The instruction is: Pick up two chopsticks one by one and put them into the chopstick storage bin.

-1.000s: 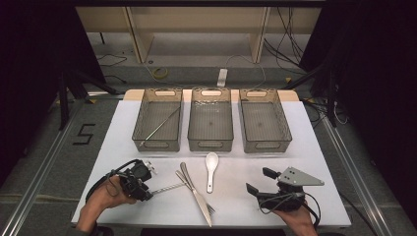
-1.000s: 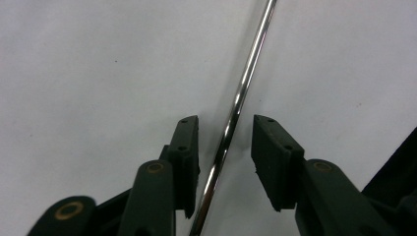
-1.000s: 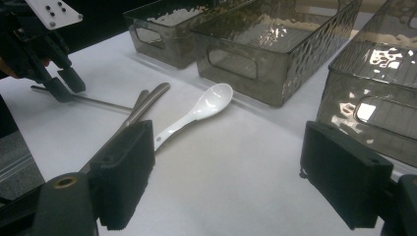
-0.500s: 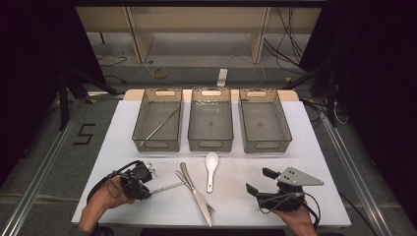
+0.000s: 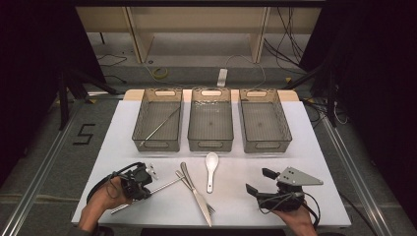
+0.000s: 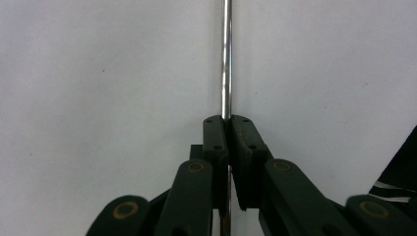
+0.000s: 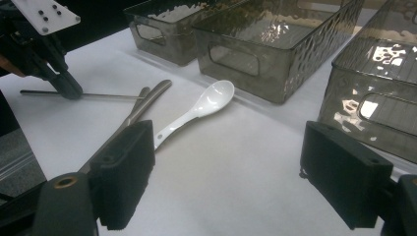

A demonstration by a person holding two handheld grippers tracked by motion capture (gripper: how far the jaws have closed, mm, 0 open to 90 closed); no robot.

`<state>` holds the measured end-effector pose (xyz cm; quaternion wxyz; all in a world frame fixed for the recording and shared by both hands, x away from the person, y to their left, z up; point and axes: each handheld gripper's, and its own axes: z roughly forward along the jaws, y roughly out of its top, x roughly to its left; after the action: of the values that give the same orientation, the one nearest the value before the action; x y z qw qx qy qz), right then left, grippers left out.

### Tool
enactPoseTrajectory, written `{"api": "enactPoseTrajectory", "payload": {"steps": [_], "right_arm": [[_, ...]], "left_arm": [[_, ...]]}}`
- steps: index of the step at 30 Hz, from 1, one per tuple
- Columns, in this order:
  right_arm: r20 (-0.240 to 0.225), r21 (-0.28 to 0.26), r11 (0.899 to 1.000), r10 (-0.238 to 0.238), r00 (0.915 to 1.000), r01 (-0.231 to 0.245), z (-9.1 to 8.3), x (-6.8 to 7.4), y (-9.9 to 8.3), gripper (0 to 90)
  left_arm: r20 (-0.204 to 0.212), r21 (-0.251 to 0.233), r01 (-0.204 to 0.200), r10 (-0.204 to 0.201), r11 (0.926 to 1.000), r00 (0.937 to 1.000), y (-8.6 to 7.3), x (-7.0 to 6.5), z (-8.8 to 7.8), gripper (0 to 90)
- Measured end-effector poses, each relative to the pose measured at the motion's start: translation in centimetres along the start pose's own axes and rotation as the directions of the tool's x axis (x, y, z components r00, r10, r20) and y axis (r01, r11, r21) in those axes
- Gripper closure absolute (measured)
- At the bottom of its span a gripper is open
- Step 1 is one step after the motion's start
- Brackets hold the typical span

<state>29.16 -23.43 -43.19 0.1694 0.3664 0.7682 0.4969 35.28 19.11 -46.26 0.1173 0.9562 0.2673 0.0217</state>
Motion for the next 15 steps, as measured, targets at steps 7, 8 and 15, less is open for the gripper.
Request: {"api": "enactPoseTrajectory", "payload": {"steps": [7, 8, 15], "right_arm": [[-0.005, 0.003, 1.0, -0.001, 1.0, 0.001, 0.0, 0.1, 0.0, 21.7], [-0.006, 0.003, 1.0, -0.002, 1.0, 0.002, 0.1, 0.1, 0.0, 21.7], [-0.008, 0.004, 1.0, 0.0, 1.0, 0.0, 0.1, 0.1, 0.0, 21.7]], "left_arm": [[-0.01, -0.038, 0.07, -0.071, 0.9968, 0.9974, -0.2, 0.8, -0.8, 85.2], [-0.02, -0.048, 0.077, -0.078, 0.9959, 0.9968, -0.2, 0.8, -0.9, 85.2], [-0.065, -0.147, 0.154, -0.165, 0.9772, 0.9842, -0.4, 1.5, -2.0, 85.2]]}}
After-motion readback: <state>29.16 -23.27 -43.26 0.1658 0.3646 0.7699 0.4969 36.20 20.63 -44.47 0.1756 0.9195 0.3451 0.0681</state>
